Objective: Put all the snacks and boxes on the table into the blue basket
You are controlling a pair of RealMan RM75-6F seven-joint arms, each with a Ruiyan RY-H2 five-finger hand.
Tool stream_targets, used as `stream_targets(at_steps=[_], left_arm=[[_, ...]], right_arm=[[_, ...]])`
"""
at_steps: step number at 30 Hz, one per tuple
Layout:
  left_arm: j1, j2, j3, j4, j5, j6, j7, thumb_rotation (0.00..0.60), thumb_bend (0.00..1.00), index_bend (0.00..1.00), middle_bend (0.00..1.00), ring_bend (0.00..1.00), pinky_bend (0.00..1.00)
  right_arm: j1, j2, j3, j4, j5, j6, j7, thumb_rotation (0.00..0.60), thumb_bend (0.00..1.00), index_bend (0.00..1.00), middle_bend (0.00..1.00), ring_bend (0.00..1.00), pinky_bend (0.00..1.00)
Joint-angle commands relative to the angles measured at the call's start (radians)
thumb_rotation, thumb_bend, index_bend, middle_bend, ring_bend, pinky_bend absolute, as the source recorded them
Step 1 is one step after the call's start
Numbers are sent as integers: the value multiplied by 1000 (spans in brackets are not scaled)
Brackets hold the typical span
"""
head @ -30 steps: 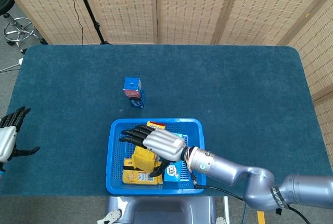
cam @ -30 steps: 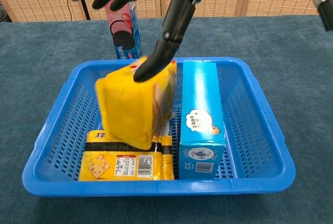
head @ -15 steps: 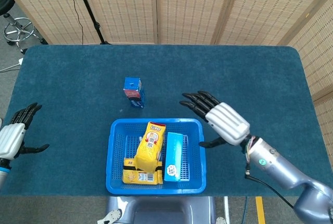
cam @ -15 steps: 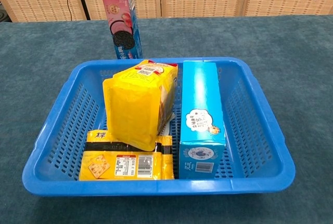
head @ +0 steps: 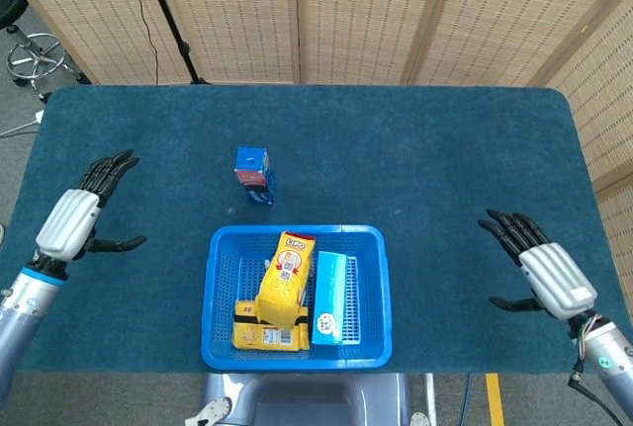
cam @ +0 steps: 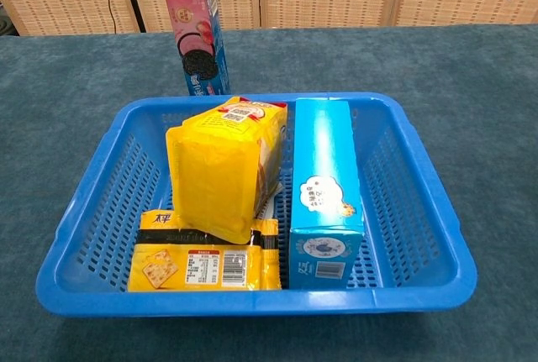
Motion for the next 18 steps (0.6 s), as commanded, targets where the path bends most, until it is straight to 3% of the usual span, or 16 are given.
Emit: stream_targets(at_steps=[1, 4, 12, 15, 18], left_arm=[[-64, -21, -40, -20, -25, -58, -2, 600, 105, 0, 0, 0, 0], [-173, -79, -95, -6, -122, -180, 66, 600, 104, 0, 0, 0, 0], [-267, -164, -123, 38, -247, -253, 257, 600, 104, 0, 0, 0, 0], [-317, -206, -143, 64, -322, -297, 311, 600, 105, 0, 0, 0, 0], [-409, -259, -160, 125, -457, -383, 444, 600, 105, 0, 0, 0, 0]], right_arm=[[-58, -40, -30, 30, 12, 41, 37, 600, 0, 0, 0, 0, 8], [-109, -61, -29, 48, 26, 94, 28, 600, 0, 0, 0, 0, 8], [-122, -70, -6, 56, 35, 108, 39, 600, 0, 0, 0, 0, 13], [-121, -67, -2, 67, 37, 94, 75, 600, 0, 0, 0, 0, 14], [-118, -73, 4, 81, 49, 71, 87, 600, 0, 0, 0, 0, 14]])
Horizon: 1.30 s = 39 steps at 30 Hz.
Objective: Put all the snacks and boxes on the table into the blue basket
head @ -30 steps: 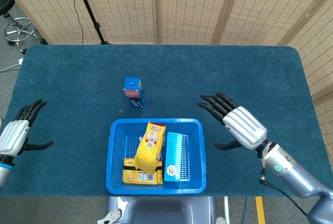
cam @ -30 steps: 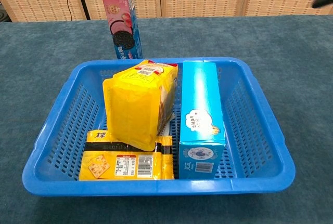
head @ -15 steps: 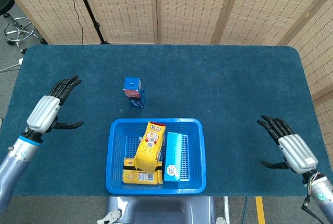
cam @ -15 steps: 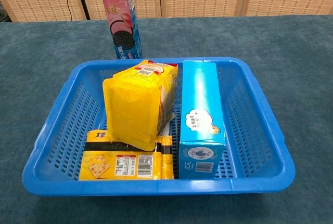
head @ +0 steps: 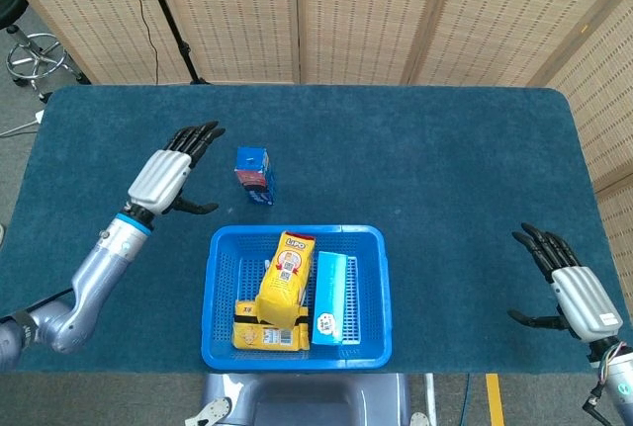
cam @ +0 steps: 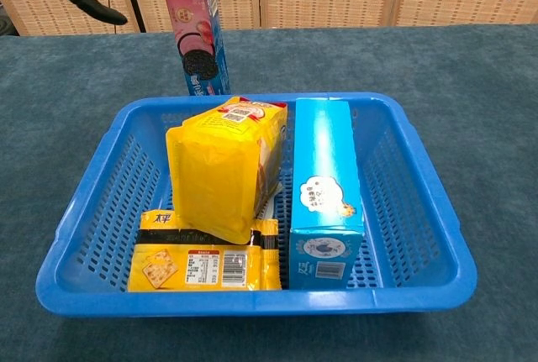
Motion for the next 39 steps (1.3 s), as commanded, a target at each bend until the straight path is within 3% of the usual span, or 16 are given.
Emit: stream_targets(at_steps=[1, 9, 16, 18, 21, 23, 26, 31, 36, 39], left_arm=[[-121, -77, -32, 74, -196, -108, 172, 600, 105, 0, 0, 0, 0], [-228, -137, -37, 128, -413, -140, 310, 600, 105, 0, 0, 0, 22], [-292, -180, -26, 167, -487, -150, 360, 600, 105, 1, 1, 22, 201], [-307, -197, -24, 183, -502, -139, 373, 600, 106, 62, 64, 117, 285], [-317, -214, -20, 194, -514, -119, 385, 600, 115, 300, 283, 295, 407], [-322, -219, -17, 197, -523, -109, 394, 600, 168, 435, 412, 389, 474], [-327, -230, -14, 199, -533, -77, 409, 600, 279, 551, 521, 489, 547], [-325, -237, -16, 194, -533, -37, 418, 600, 416, 646, 598, 576, 625], [-310, -227, -23, 164, -515, 2, 408, 600, 448, 664, 609, 588, 645], [-282, -179, -31, 92, -469, 30, 377, 600, 451, 664, 609, 588, 645]], right_arm=[[3, -6, 7, 13, 10, -25, 7, 600, 0, 0, 0, 0, 14], [2, -13, 19, 13, 18, -49, -11, 600, 0, 0, 0, 0, 14], [-5, -12, 36, 12, 40, -56, -12, 600, 0, 0, 0, 0, 13], [-8, -16, 43, 12, 48, -56, -7, 600, 0, 0, 0, 0, 16], [-12, -25, 53, 17, 58, -52, -9, 600, 0, 0, 0, 0, 23], [-14, -29, 56, 20, 59, -51, -5, 600, 0, 0, 0, 0, 24], [-16, -33, 62, 27, 60, -51, 1, 600, 0, 0, 0, 0, 24], [-17, -31, 65, 28, 60, -59, 10, 600, 0, 0, 0, 0, 24], [-20, -28, 68, 25, 56, -61, 7, 600, 0, 0, 0, 0, 24], [-19, -27, 68, 21, 54, -67, 7, 600, 0, 0, 0, 0, 24]])
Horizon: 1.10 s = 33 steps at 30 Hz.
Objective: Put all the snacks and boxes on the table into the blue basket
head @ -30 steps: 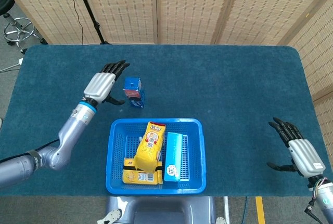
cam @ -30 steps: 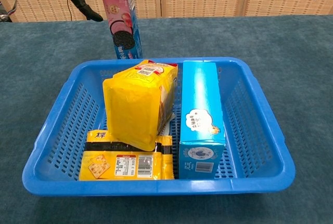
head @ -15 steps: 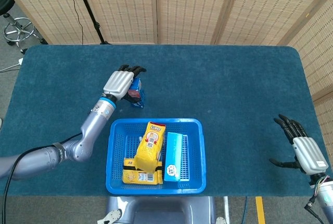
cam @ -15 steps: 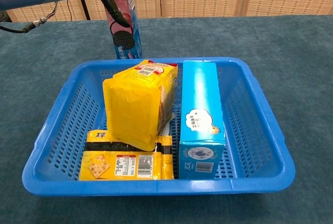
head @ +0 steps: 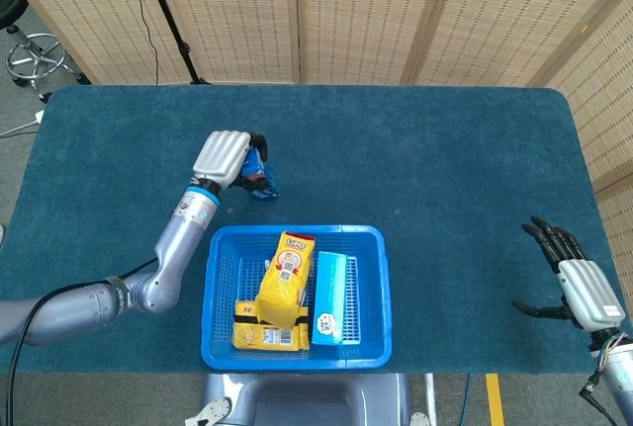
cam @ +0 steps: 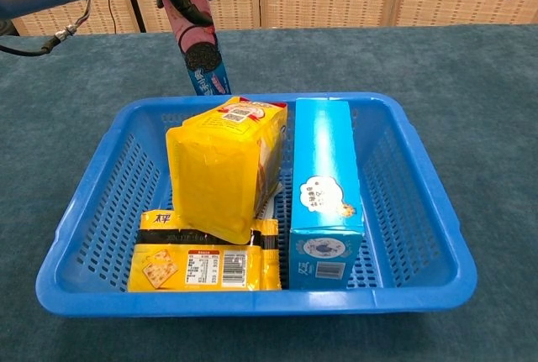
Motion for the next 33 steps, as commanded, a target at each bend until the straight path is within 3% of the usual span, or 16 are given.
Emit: stream_targets(at_steps=[1, 12, 16, 19, 25, 31, 33], left_arm=[[43, 69, -12, -99, 64, 35, -47, 600, 451, 664, 609, 588, 645], [271, 441, 10, -505, 354, 124, -239, 600, 443, 662, 609, 591, 645], [353, 553, 33, -581, 477, 152, -334, 600, 444, 662, 609, 591, 645], [428, 647, 81, -645, 633, 164, -454, 600, 443, 662, 609, 591, 645], [488, 709, 155, -654, 845, 178, -663, 600, 443, 663, 609, 590, 645], [466, 685, 214, -638, 955, 132, -903, 600, 443, 663, 609, 589, 645], [457, 680, 225, -624, 975, 120, -930, 600, 444, 663, 609, 589, 645]], right_arm=[[0, 1, 0, -4, -5, -2, -3, 600, 0, 0, 0, 0, 24], [-3, 3, -6, -28, -29, -7, -38, 600, 0, 0, 0, 0, 24], [-6, 5, -5, -38, -30, -4, -47, 600, 0, 0, 0, 0, 24], [-9, 7, -6, -49, -34, -1, -54, 600, 0, 0, 0, 0, 24], [-10, 7, -7, -60, -48, 2, -64, 600, 0, 0, 0, 0, 24], [-7, 7, -9, -59, -65, 1, -62, 600, 0, 0, 0, 0, 24], [-7, 7, -9, -58, -65, 3, -60, 600, 0, 0, 0, 0, 24]])
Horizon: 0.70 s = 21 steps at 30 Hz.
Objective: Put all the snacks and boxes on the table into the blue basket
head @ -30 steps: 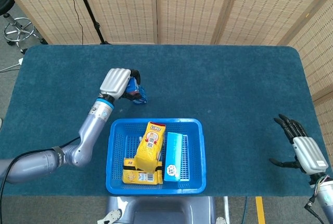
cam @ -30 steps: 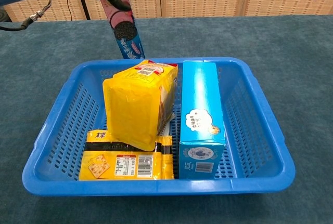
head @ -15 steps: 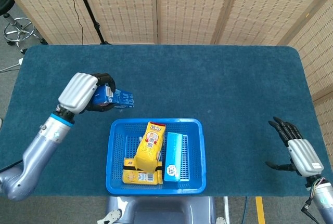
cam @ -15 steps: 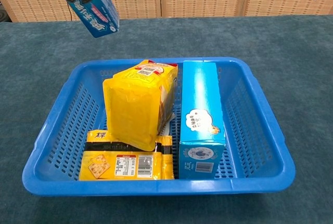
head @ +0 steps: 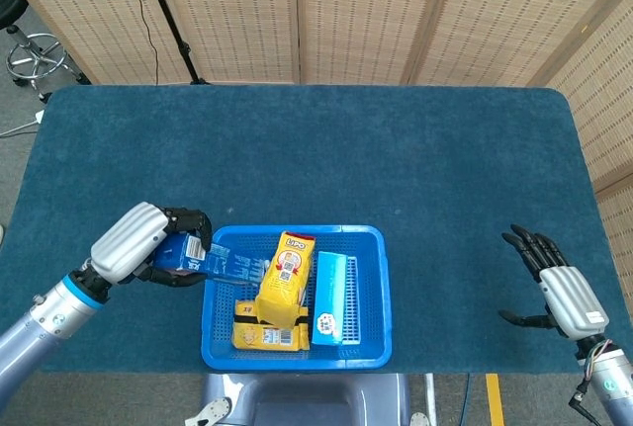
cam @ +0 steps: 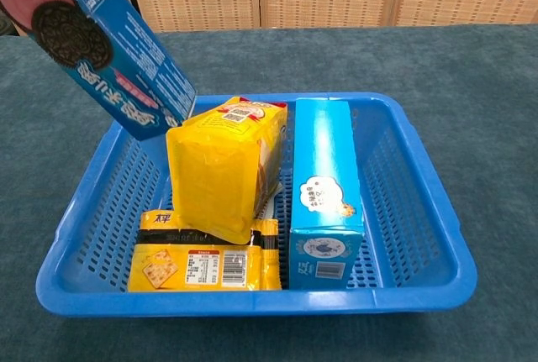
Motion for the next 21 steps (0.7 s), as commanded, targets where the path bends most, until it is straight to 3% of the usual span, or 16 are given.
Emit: stream_targets(at_steps=[1, 14, 19, 21], left_arm=[[-14, -6, 53, 18, 75, -42, -109, 600, 445, 663, 609, 589, 645], [-108, -33, 116, 33, 81, -199, -249, 600, 445, 663, 609, 589, 645], [-119, -68, 123, 55, 14, -241, -184, 600, 431, 620, 599, 572, 643], [-124, -70, 125, 53, -15, -263, -147, 600, 409, 541, 514, 494, 576]], right_arm=[[0, 2, 1, 1, 1, 1, 2, 600, 0, 0, 0, 0, 24], [-6, 7, 7, 6, 8, 8, 16, 600, 0, 0, 0, 0, 24], [-6, 8, 4, 5, 2, 7, 16, 600, 0, 0, 0, 0, 24], [-5, 7, 5, 5, 1, 6, 16, 600, 0, 0, 0, 0, 24]])
